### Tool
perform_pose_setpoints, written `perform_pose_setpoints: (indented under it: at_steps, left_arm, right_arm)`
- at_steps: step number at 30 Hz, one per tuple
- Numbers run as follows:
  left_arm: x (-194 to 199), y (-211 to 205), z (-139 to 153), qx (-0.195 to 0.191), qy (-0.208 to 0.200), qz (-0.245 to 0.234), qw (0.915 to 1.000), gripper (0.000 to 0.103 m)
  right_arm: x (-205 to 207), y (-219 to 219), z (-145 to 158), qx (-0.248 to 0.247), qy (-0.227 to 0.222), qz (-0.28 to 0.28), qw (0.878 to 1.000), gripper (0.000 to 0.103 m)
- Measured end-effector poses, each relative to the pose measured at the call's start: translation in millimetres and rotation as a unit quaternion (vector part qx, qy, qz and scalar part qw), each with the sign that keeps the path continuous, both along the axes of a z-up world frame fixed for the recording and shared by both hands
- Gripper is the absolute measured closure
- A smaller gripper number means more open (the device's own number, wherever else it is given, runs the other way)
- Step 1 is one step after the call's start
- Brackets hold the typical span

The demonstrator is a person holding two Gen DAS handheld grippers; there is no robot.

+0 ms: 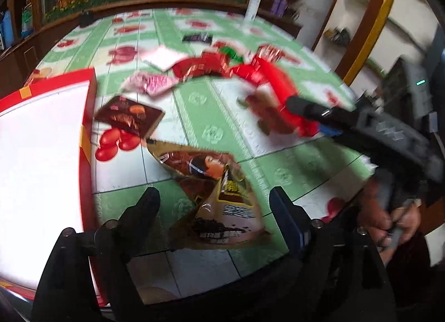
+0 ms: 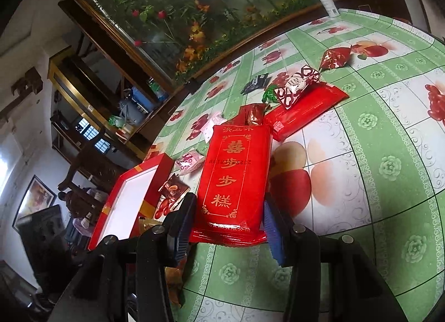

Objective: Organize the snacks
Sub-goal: 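Carry both snacks over the red-rimmed white box and open both tools to drop them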

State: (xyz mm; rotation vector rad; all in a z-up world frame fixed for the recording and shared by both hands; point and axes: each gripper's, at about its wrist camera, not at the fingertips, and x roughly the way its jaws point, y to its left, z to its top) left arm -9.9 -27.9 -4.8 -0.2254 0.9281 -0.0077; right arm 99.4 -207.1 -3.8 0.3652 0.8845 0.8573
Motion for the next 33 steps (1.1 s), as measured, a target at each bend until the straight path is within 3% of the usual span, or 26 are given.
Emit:
perform_pose_setpoints:
  at_steps: [2, 3, 4, 7, 9, 11, 15, 19, 27, 33]
  left_arm:
    - [5.1, -0.3, -6.2, -0.006, 0.004, 0.006, 1.0000, 0.026]
    - [5.8, -0.2, -6.1, -0.009, -0.001, 0.006, 0.9999, 0.043]
    - [6.7, -0.6, -6.1, -0.010, -0.003, 0.004, 0.9999, 0.048]
    - [7.3, -1.6, -6.1, -0.006, -0.015, 0.002, 0.9999, 0.054]
    - [4.0, -1.7, -2.5, -0.007, -0.026, -0.002, 0.9996, 0.067]
    - [1.2, -2.0, 3.4, 0.000, -0.037, -0.007, 0.9993, 0.071]
    - [-3.0, 2.5, 7.8, 0.003, -0.048, -0.006, 0.9988, 0.075]
    - [-16.4, 16.1, 25.2, 0.006, -0.079, 0.010, 0.9968, 0.077]
    - [-60.9, 83.5, 73.1, 0.025, -0.144, 0.123, 0.9816, 0.080]
    - [-82.1, 131.0, 72.1, 0.063, -0.140, 0.203, 0.9670, 0.080]
  right_arm:
    - [0.1, -1.3, -0.5, 0.005, 0.002, 0.002, 1.000, 0.055]
    - [0.8, -1.8, -1.5, 0.006, 0.005, 0.003, 1.000, 0.055]
    - [1.5, -1.9, -2.6, 0.008, 0.009, 0.004, 1.000, 0.055]
    - [2.9, -1.4, -5.1, 0.008, 0.017, 0.006, 1.000, 0.055]
    - [1.4, -0.2, -4.6, 0.005, 0.013, 0.006, 1.000, 0.055]
    - [-1.4, 3.2, -3.0, -0.004, 0.005, 0.008, 1.000, 0.055]
    - [-10.8, 18.5, 7.5, -0.033, -0.038, 0.016, 0.999, 0.055]
    - [-12.0, 35.9, 10.3, -0.026, -0.038, 0.030, 0.998, 0.055]
    - [-22.2, 98.2, 26.5, -0.015, -0.065, 0.085, 0.994, 0.055]
    - [-46.8, 165.3, 33.8, -0.020, -0.081, 0.155, 0.984, 0.055]
